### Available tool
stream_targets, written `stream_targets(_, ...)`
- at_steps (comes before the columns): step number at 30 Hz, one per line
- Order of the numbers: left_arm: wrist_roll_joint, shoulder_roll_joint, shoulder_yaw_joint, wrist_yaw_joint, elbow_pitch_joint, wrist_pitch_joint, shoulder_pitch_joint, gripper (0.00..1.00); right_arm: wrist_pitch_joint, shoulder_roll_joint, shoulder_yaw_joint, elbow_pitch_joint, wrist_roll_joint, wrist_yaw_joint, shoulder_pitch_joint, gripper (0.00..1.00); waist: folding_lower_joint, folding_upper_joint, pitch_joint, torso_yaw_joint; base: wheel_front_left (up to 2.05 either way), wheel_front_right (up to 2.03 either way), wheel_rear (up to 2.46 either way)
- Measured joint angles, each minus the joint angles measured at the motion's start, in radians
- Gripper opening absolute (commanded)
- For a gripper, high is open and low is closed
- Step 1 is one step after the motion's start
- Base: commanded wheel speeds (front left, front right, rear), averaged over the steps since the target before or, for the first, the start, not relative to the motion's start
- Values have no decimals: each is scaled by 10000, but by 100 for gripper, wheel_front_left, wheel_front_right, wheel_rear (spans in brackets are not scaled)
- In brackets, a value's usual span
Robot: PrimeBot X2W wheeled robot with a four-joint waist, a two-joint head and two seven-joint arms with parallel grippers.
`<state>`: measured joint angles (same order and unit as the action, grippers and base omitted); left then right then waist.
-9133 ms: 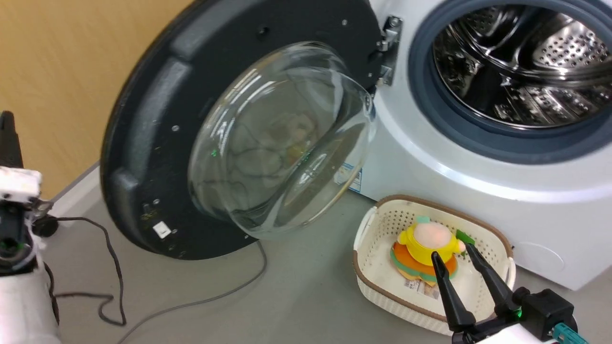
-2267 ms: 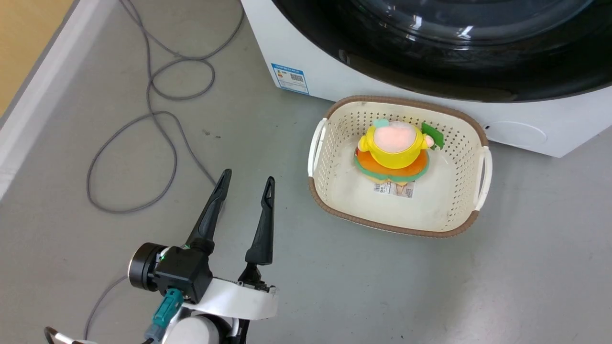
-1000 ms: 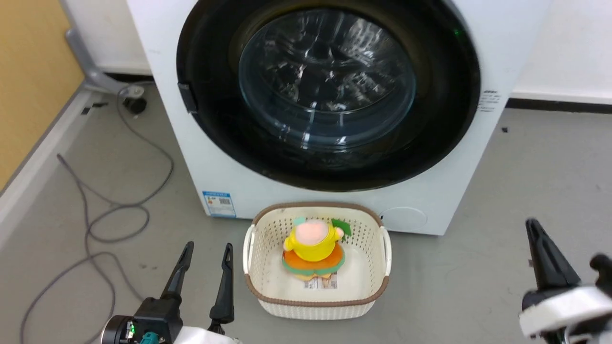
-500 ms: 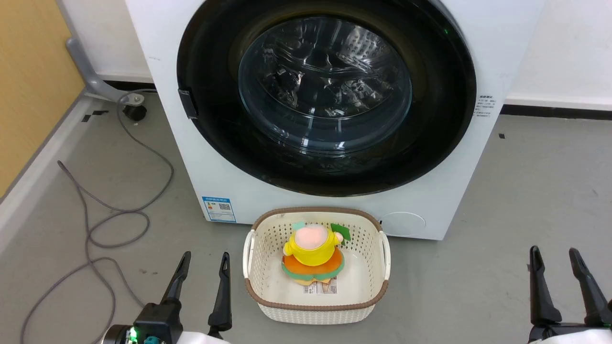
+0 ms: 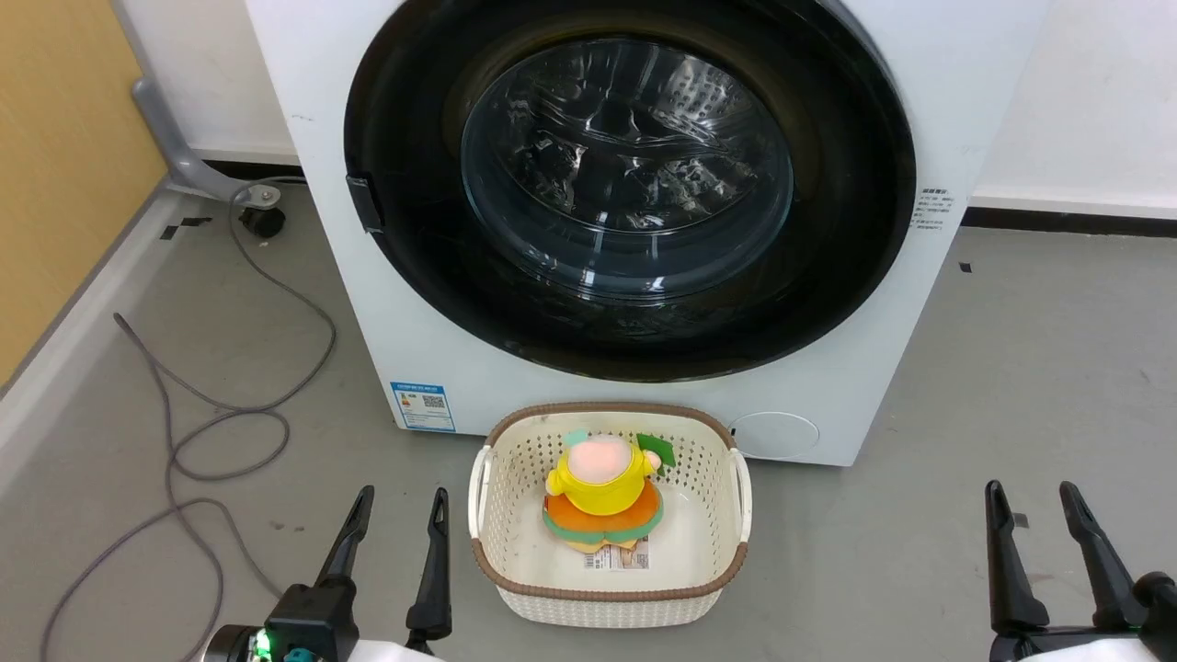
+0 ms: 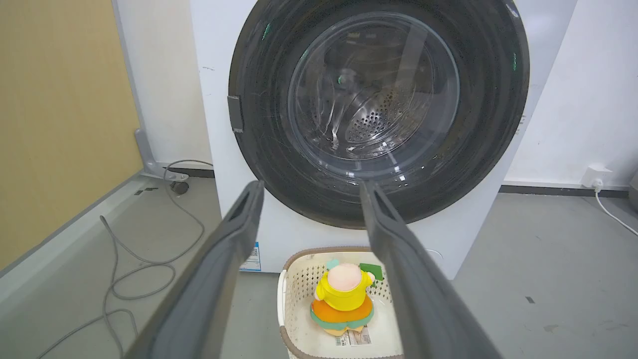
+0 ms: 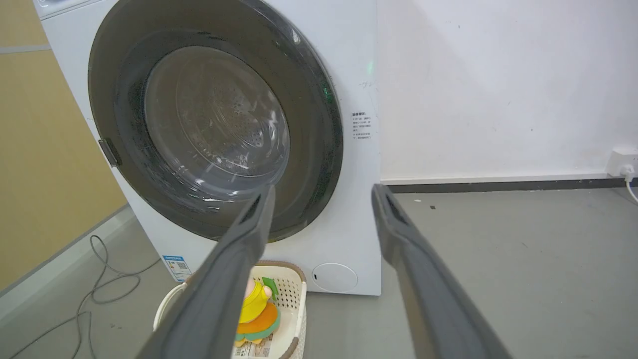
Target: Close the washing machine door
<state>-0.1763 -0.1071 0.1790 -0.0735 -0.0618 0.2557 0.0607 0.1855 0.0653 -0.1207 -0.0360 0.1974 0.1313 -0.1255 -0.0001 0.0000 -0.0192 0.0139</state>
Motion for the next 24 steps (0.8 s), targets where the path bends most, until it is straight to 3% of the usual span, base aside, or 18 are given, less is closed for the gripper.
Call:
stream_targets(3,-2,-2,8,-46,23,0,0,100,4,0,35,0,-2,2,0,100,0,0,-12,2,0,0,0)
stream_targets(4,-10,-2,17,-48,31,0,0,0,4,0,42,0,-2,2,0,0,0,0,-17,6,0,0,0)
stream_targets(24,92,42,-148,-12,52,-267,-1,0,-180,2,142,19,-136,2,37,0,0,0,6,-12,0,0,0)
